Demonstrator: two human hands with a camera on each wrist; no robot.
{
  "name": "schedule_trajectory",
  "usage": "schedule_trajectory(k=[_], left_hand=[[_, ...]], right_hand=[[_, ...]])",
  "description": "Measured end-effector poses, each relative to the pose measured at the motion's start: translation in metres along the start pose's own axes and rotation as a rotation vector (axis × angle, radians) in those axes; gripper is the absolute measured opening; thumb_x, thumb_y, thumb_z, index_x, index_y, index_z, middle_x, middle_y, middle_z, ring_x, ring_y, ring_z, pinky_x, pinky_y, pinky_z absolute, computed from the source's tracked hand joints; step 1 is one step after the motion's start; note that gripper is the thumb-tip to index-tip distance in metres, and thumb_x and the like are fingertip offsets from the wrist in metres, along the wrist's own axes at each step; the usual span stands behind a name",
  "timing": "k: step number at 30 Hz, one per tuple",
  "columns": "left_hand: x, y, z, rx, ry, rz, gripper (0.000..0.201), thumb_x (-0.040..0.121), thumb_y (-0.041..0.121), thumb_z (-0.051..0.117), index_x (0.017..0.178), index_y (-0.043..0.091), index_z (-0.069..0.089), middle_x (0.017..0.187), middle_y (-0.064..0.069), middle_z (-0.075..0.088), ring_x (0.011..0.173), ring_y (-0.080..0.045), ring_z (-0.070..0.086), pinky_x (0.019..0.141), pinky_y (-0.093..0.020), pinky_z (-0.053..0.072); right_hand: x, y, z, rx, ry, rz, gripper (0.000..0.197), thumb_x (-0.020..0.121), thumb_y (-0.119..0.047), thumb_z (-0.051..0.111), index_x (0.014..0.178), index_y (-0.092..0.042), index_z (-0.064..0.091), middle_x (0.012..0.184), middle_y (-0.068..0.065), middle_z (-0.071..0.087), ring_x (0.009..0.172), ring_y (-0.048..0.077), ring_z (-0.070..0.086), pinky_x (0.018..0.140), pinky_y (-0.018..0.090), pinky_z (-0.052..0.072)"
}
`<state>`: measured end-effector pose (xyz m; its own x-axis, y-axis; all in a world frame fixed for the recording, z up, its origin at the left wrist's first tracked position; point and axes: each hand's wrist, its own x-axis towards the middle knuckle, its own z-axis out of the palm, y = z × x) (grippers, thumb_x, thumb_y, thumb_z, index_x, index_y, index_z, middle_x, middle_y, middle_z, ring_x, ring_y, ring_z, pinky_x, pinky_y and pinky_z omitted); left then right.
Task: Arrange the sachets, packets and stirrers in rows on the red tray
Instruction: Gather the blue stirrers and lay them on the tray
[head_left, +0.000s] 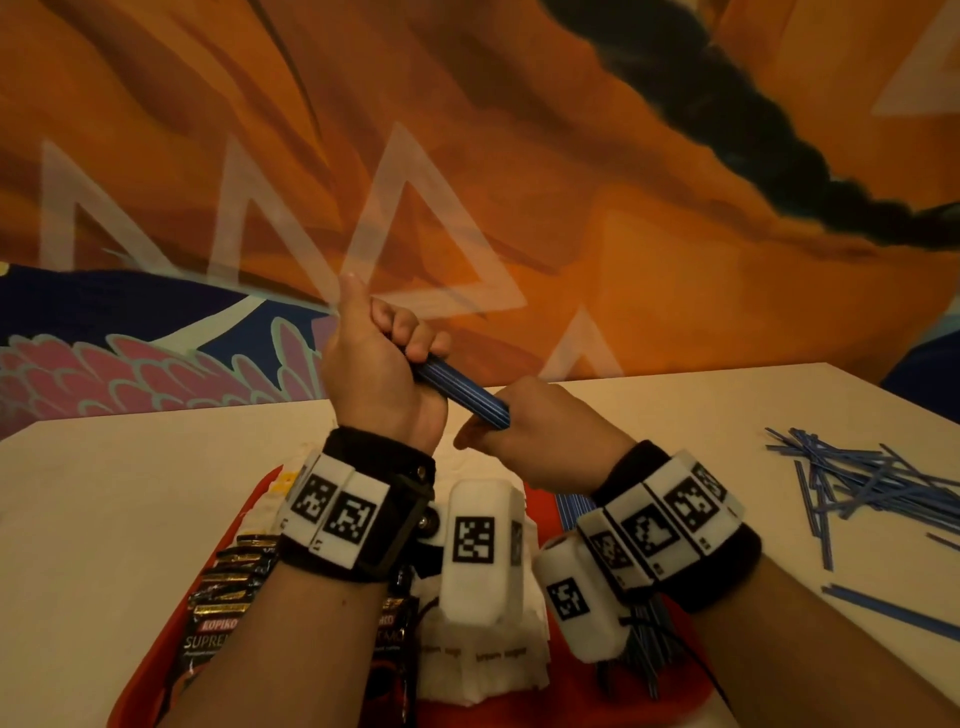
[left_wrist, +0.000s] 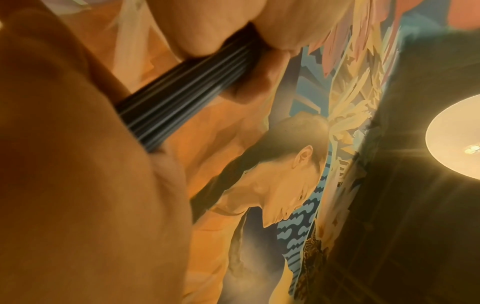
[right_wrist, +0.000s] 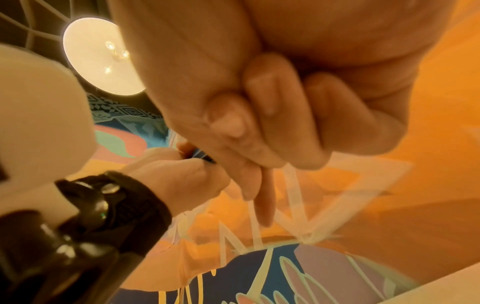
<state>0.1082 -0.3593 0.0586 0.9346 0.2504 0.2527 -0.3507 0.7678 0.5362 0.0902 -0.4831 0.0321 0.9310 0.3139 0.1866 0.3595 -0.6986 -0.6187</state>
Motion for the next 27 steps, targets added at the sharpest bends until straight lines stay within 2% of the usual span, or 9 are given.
schedule_trajectory(k=[6, 9, 11, 14, 16, 19, 21, 23, 27], left_hand=[[-0.006, -0.017, -0.003, 0.112, -0.139, -0.102, 0.05, 0.097, 0.06, 0.044, 0.096, 0.012, 0.056, 0.083, -0.006, 0.067, 0.077, -0.019, 0.07, 0.072, -0.032, 0.057], [-0.017, -0.028, 0.0, 0.349, -0.3, -0.308, 0.04, 0.101, 0.045, 0.047, 0.103, 0.007, 0.059, 0.077, -0.002, 0.069, 0.069, -0.012, 0.068, 0.068, -0.028, 0.055], [-0.021, -0.037, 0.006, 0.481, -0.286, -0.374, 0.037, 0.102, 0.029, 0.052, 0.12, -0.003, 0.054, 0.105, -0.016, 0.07, 0.089, -0.021, 0.071, 0.075, -0.03, 0.059], [-0.021, -0.045, 0.018, 0.568, -0.248, -0.439, 0.019, 0.103, 0.017, 0.051, 0.111, -0.001, 0.053, 0.099, -0.017, 0.064, 0.076, -0.021, 0.07, 0.065, -0.03, 0.06], [-0.019, -0.05, 0.025, 0.652, -0.205, -0.506, 0.015, 0.104, 0.012, 0.049, 0.096, 0.0, 0.054, 0.084, -0.011, 0.062, 0.07, -0.021, 0.065, 0.067, -0.035, 0.058], [-0.012, -0.063, 0.029, 0.768, -0.154, -0.599, 0.021, 0.104, 0.001, 0.041, 0.085, 0.004, 0.047, 0.079, -0.012, 0.053, 0.074, -0.029, 0.06, 0.073, -0.042, 0.053], [-0.003, -0.072, 0.027, 0.867, -0.152, -0.673, 0.013, 0.104, -0.004, 0.035, 0.097, 0.0, 0.046, 0.084, -0.014, 0.051, 0.094, -0.038, 0.062, 0.078, -0.047, 0.051], [0.009, -0.08, 0.019, 0.974, -0.138, -0.743, 0.016, 0.104, -0.004, 0.037, 0.119, 0.0, 0.042, 0.097, -0.016, 0.054, 0.104, -0.039, 0.061, 0.078, -0.05, 0.05], [0.055, -0.116, -0.017, 1.457, -0.25, -0.764, 0.034, 0.081, 0.006, 0.069, 0.11, -0.007, 0.058, 0.111, -0.026, 0.067, 0.106, -0.041, 0.067, 0.091, -0.059, 0.054]], right_hand=[[-0.008, 0.01, -0.017, 0.114, 0.07, 0.089, 0.017, 0.096, -0.019, 0.061, 0.096, -0.007, 0.073, 0.056, 0.001, 0.051, 0.032, 0.004, 0.041, 0.037, 0.017, 0.033], [-0.01, 0.017, -0.03, 0.016, 0.12, 0.137, 0.015, 0.097, -0.019, 0.058, 0.086, -0.014, 0.066, 0.066, 0.005, 0.054, 0.045, 0.012, 0.045, 0.044, 0.022, 0.033], [-0.012, 0.022, -0.032, -0.067, 0.131, 0.169, 0.027, 0.097, -0.012, 0.054, 0.076, -0.028, 0.048, 0.069, -0.002, 0.052, 0.055, 0.012, 0.047, 0.047, 0.022, 0.032], [-0.015, 0.031, -0.029, -0.107, 0.133, 0.221, 0.026, 0.094, -0.009, 0.052, 0.094, -0.032, 0.041, 0.077, -0.01, 0.048, 0.066, 0.012, 0.053, 0.051, 0.022, 0.038], [-0.013, 0.038, -0.026, -0.149, 0.119, 0.277, 0.018, 0.093, -0.013, 0.054, 0.106, -0.021, 0.046, 0.083, 0.0, 0.055, 0.07, 0.019, 0.061, 0.056, 0.029, 0.048], [-0.015, 0.046, -0.023, -0.251, -0.003, 0.308, 0.013, 0.091, -0.024, 0.06, 0.099, -0.018, 0.051, 0.082, 0.005, 0.057, 0.066, 0.018, 0.056, 0.051, 0.026, 0.042], [-0.021, 0.052, -0.023, -0.291, -0.136, 0.308, 0.021, 0.088, -0.033, 0.069, 0.084, -0.02, 0.052, 0.073, 0.001, 0.057, 0.062, 0.014, 0.056, 0.053, 0.025, 0.046], [-0.026, 0.062, -0.025, -0.307, -0.247, 0.362, 0.035, 0.08, -0.042, 0.078, 0.096, -0.014, 0.067, 0.073, 0.0, 0.067, 0.071, 0.016, 0.067, 0.071, 0.03, 0.059], [-0.026, 0.088, -0.03, -0.317, -0.251, 0.411, 0.043, 0.077, -0.043, 0.081, 0.11, -0.016, 0.073, 0.077, -0.003, 0.073, 0.073, 0.012, 0.071, 0.08, 0.033, 0.06]])
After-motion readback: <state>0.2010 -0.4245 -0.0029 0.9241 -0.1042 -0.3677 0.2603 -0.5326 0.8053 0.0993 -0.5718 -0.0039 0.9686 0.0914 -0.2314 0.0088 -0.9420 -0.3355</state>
